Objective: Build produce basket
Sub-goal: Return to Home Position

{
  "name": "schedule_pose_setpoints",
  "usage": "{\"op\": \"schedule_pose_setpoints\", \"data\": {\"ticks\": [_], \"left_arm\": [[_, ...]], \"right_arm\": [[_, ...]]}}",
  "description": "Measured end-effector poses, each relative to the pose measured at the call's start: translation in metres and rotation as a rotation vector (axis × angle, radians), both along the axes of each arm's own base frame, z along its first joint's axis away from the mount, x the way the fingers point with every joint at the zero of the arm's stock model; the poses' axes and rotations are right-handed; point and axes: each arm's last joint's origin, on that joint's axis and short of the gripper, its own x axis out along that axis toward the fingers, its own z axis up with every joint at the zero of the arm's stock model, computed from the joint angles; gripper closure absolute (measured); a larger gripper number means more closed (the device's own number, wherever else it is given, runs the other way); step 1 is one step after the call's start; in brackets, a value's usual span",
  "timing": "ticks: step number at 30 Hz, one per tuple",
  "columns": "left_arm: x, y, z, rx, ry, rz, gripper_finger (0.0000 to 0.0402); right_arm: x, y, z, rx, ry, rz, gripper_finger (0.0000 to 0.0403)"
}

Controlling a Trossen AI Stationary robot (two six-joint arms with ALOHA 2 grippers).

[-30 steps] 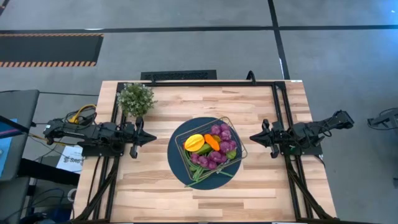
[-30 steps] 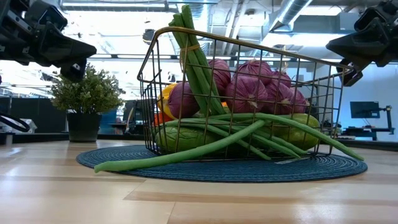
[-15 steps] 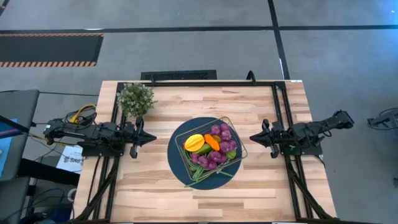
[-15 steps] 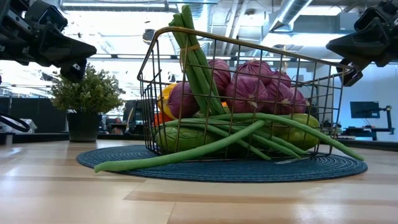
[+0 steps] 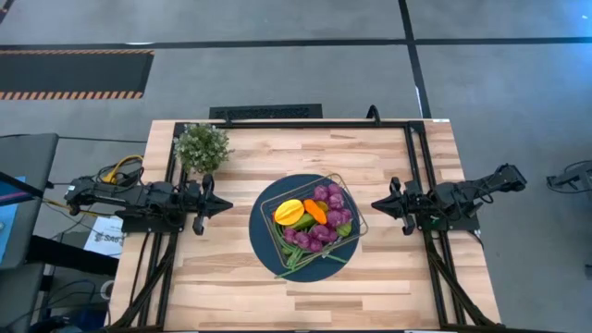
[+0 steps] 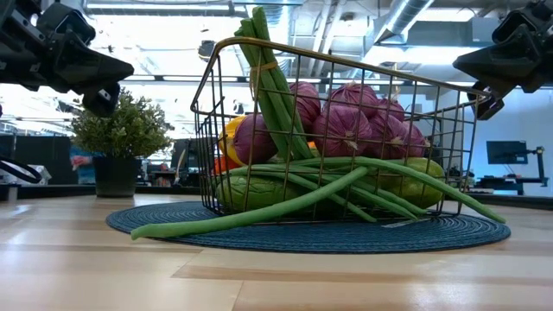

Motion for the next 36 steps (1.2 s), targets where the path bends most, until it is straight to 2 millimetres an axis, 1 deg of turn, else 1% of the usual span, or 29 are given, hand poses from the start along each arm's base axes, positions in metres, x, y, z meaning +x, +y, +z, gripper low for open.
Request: {"op": "schedule_pose_setpoints", "data": {"ticks": [6, 18, 22, 27, 31, 36], "left_arm": [[0.0000, 0.0000, 0.0000, -0.041, 0.002, 0.001, 0.0401], [0.0000, 0.0000, 0.0000, -0.006, 0.000, 0.000, 0.0401], [-0.0001, -0.0008, -0.0005, 0.016, 0.004, -0.030, 0.0401], [0.0000, -0.0007, -0.0005, 0.015, 0.004, -0.024, 0.0401], [0.0000, 0.0000, -0.0001, -0.020, 0.001, 0.001, 0.0401], [0.0000, -0.0006, -0.0004, 0.015, 0.003, -0.022, 0.0401]], "right_arm": [[0.0000, 0.0000, 0.0000, 0.000, 0.000, 0.000, 0.0374], [0.0000, 0.0000, 0.0000, 0.000, 0.000, 0.000, 0.0374], [0.0000, 0.0000, 0.0000, 0.000, 0.000, 0.000, 0.0373], [0.0000, 0.0000, 0.0000, 0.000, 0.000, 0.000, 0.0371], [0.0000, 0.0000, 0.0000, 0.000, 0.000, 0.000, 0.0372], [0.0000, 0.0000, 0.0000, 0.000, 0.000, 0.000, 0.0374]]}}
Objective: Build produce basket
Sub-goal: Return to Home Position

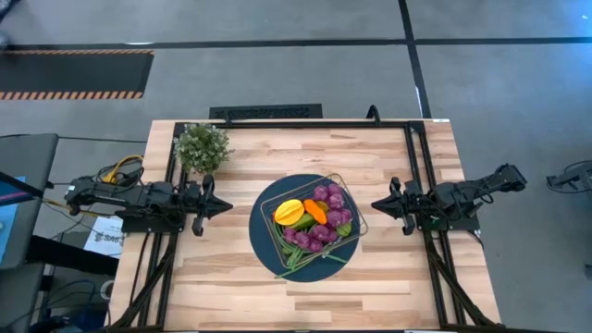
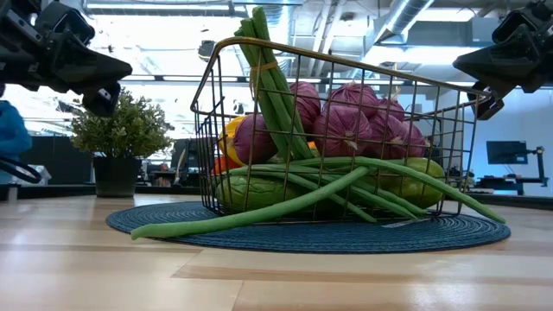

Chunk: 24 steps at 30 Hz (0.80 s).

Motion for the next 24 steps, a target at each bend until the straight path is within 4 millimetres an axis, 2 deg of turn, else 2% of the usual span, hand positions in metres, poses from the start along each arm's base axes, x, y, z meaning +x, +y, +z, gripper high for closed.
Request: {"op": "schedule_pose_setpoints", "data": {"ticks": [9, 24], "left_arm": [[-0.0002, -0.0019, -0.0010, 0.002, 0.010, -0.064, 0.0401], [-0.0002, -0.0018, -0.0011, 0.002, 0.011, -0.060, 0.0401]], "right_arm": [[0.0000, 0.0000, -0.0001, 0.000, 0.000, 0.000, 0.0376], [0.0000, 0.0000, -0.0001, 0.000, 0.000, 0.000, 0.0376]]}}
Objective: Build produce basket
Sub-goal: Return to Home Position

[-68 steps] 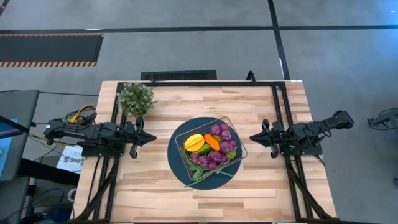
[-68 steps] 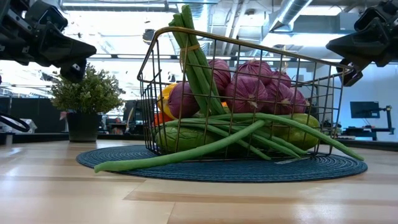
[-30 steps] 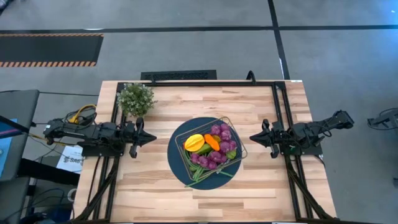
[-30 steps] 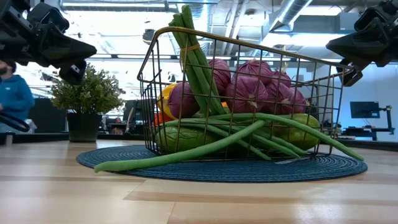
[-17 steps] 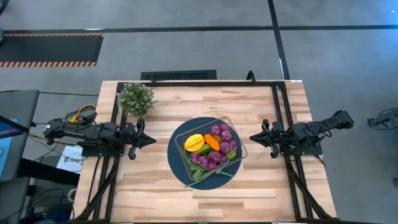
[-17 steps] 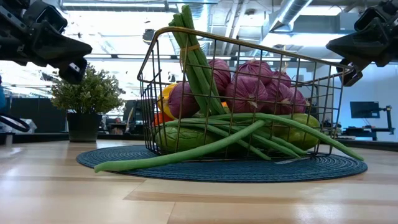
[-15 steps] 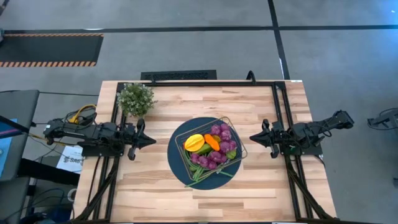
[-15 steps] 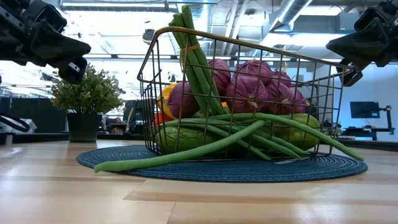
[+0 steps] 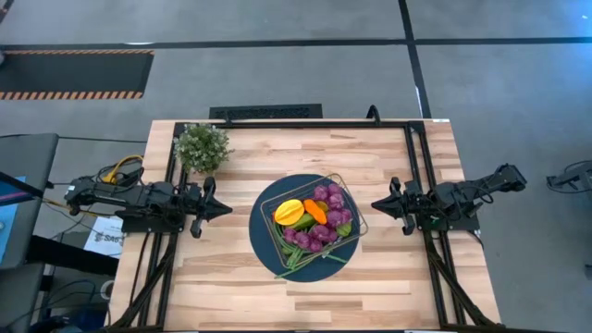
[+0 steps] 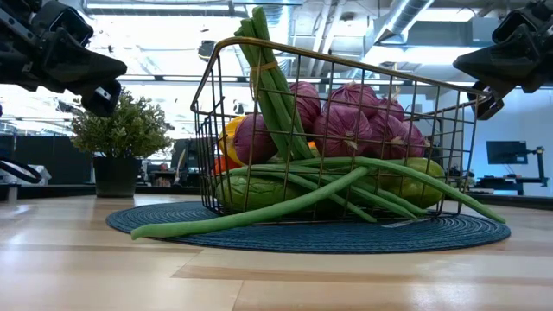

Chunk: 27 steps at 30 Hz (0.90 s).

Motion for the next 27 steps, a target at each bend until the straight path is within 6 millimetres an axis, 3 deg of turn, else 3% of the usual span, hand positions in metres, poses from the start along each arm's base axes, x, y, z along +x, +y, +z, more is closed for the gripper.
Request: {"op": "schedule_pose_setpoints", "data": {"ticks": [27], "left_arm": [[0.0000, 0.0001, 0.0000, 0.004, -0.001, 0.003, 0.0401]], "right_arm": [[0.0000, 0.0000, 0.0000, 0.000, 0.000, 0.000, 0.0373]]}}
